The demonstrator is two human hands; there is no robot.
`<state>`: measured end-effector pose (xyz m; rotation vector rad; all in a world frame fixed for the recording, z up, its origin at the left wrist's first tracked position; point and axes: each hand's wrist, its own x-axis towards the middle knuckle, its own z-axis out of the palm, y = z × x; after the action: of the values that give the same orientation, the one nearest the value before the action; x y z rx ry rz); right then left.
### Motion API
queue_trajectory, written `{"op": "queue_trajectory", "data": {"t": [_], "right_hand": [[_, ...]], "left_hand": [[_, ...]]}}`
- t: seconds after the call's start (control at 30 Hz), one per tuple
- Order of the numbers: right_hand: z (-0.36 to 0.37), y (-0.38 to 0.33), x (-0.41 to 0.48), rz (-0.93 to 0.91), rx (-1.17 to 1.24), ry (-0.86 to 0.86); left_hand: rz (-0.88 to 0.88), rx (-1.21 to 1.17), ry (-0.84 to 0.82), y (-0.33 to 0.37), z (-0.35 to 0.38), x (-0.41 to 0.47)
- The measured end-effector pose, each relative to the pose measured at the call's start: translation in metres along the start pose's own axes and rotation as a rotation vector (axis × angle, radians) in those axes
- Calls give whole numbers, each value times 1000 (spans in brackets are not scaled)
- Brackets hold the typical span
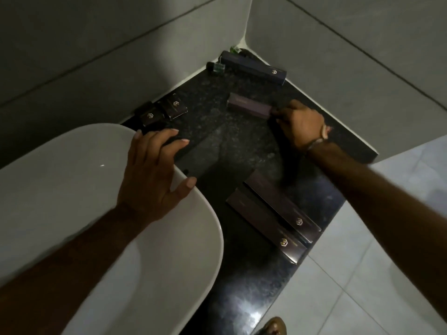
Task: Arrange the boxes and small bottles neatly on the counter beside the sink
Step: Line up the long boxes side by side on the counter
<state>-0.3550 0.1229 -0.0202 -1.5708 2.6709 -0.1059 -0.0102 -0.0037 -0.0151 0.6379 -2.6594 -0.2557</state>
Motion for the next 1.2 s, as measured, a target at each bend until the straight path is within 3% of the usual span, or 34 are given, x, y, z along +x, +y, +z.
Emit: {"op": "queue_trajectory", "data": {"t": [0.3, 1.2], "right_hand": [[16, 43, -159, 143, 173, 9], [16, 37, -193, 141, 179, 49]], "left_hand": [[-17, 21, -4, 4, -3, 1], [-42, -18, 11, 6, -3, 1]]}}
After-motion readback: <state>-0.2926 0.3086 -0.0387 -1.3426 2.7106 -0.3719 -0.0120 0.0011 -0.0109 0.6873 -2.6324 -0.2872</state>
